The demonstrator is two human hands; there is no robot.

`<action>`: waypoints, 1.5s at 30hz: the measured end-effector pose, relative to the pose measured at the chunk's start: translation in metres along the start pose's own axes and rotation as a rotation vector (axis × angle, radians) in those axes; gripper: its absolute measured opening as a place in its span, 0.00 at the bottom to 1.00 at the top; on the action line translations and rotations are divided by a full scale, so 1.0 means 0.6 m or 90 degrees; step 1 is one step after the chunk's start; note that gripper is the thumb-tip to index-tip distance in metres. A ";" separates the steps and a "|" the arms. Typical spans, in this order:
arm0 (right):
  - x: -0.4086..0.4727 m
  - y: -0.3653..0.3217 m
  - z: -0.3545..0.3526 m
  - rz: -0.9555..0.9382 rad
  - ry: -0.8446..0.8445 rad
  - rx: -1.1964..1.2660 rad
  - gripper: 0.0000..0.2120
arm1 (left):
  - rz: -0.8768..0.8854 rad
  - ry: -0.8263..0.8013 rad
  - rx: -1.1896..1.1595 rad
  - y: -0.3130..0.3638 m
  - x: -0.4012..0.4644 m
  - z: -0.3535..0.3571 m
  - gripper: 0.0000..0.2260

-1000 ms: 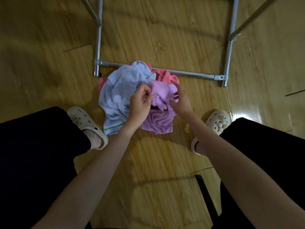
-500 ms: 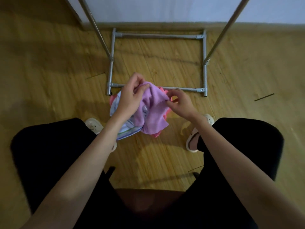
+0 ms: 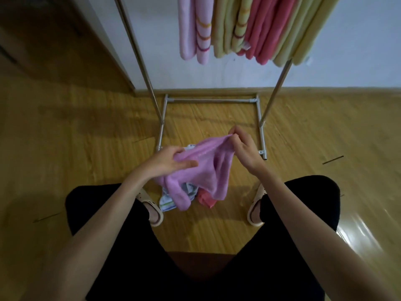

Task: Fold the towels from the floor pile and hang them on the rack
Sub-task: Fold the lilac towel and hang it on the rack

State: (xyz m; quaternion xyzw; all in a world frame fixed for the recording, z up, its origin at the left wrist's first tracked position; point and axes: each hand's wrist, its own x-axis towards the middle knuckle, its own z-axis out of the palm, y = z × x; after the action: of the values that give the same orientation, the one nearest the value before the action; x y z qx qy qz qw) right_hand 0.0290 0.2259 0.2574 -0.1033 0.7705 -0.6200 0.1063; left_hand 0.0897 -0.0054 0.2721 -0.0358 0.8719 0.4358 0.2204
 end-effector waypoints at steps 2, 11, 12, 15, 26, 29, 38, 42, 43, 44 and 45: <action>-0.008 -0.026 0.006 -0.039 0.001 0.004 0.06 | -0.034 -0.056 -0.012 -0.008 -0.020 0.000 0.23; -0.023 -0.077 -0.033 -0.080 0.121 -0.037 0.09 | -0.121 -0.130 -0.215 0.002 -0.107 -0.018 0.08; -0.025 -0.079 -0.036 -0.081 0.116 -0.048 0.09 | -0.095 -0.126 -0.229 0.007 -0.116 -0.021 0.06; -0.027 -0.073 -0.038 -0.055 0.101 -0.084 0.06 | 0.025 -0.080 -0.179 0.042 -0.136 -0.029 0.09; -0.012 -0.074 -0.023 -0.057 0.148 -0.165 0.04 | 0.284 0.136 0.084 0.158 -0.133 -0.052 0.06; -0.022 -0.091 -0.019 -0.046 0.156 -0.127 0.05 | 0.273 0.189 -0.031 0.195 -0.120 -0.059 0.06; -0.131 -0.143 0.001 -0.084 -0.056 0.045 0.18 | 0.063 0.259 -0.398 0.223 -0.084 -0.050 0.06; -0.167 -0.139 0.013 -0.224 -0.041 -0.164 0.34 | -0.003 0.307 -0.503 0.226 -0.076 -0.054 0.08; -0.175 -0.136 0.019 -0.290 0.003 -0.233 0.36 | -0.023 0.310 -0.522 0.225 -0.074 -0.057 0.08; -0.184 -0.134 0.026 -0.348 0.045 -0.282 0.35 | -0.047 0.310 -0.534 0.227 -0.071 -0.061 0.08; -0.190 -0.130 0.034 -0.392 0.071 -0.306 0.33 | -0.073 0.313 -0.541 0.230 -0.069 -0.064 0.09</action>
State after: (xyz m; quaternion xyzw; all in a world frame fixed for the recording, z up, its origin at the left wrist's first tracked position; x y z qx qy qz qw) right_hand 0.1458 0.2238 0.3334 -0.3173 0.8313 -0.4295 -0.1541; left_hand 0.0786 0.0449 0.4121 -0.2721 0.6397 0.7188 -0.0028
